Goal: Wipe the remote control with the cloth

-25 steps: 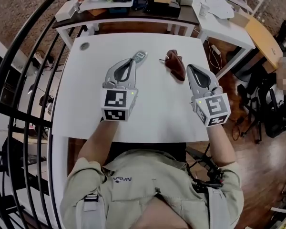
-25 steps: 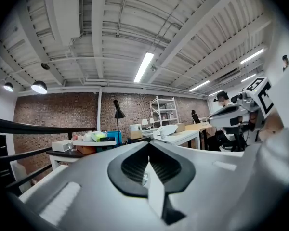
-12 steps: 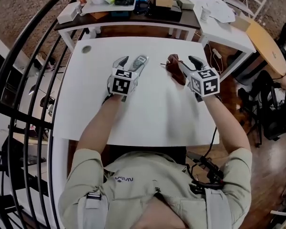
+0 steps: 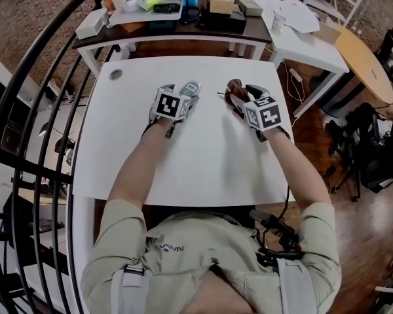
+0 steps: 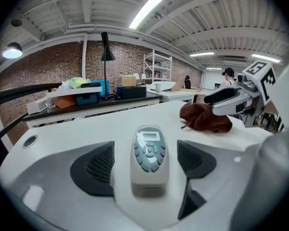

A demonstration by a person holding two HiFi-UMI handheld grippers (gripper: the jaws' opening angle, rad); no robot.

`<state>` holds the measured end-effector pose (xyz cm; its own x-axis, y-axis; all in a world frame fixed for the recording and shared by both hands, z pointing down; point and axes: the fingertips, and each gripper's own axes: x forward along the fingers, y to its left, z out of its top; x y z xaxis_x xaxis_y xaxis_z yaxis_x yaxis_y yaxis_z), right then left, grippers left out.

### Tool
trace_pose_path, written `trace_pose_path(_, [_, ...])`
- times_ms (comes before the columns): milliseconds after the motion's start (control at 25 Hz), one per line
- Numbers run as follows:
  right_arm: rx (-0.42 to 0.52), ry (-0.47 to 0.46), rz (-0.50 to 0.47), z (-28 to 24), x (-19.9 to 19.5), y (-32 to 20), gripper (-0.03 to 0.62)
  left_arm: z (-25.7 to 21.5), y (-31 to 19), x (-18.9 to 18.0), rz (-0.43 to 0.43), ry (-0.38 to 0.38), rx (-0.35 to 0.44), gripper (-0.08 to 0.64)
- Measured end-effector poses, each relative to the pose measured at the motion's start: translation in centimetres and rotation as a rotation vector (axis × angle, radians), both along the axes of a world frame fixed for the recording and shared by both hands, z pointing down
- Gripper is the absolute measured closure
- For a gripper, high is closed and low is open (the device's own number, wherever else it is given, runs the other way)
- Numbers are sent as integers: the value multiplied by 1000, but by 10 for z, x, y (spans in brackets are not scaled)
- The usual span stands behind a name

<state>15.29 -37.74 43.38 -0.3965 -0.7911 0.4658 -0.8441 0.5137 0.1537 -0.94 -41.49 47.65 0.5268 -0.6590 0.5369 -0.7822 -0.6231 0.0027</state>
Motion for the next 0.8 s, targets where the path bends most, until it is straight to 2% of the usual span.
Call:
trace_pose_path(160, [-34, -25, 16, 11, 5, -4, 339, 16, 1, 8, 28, -85, -86, 158])
trace_pose_path(400, [-57, -42, 30, 19, 5, -7, 339, 21, -10, 3, 1, -82, -197, 149])
trace_pose_path(520, [-73, -46, 30, 27, 6, -9, 339, 21, -11, 4, -2, -84, -193, 167])
trace_pose_path(600, [-79, -44, 36, 29, 5, -8, 339, 20, -7, 10, 34, -97, -170, 255])
trace_pose_path(640, [-80, -44, 37, 30, 4, -8, 339, 19, -6, 12, 45, -103, -161, 273])
trace_pose_path(800, [-85, -32, 37, 34, 5, -7, 339, 15, -6, 13, 37, -112, -119, 273])
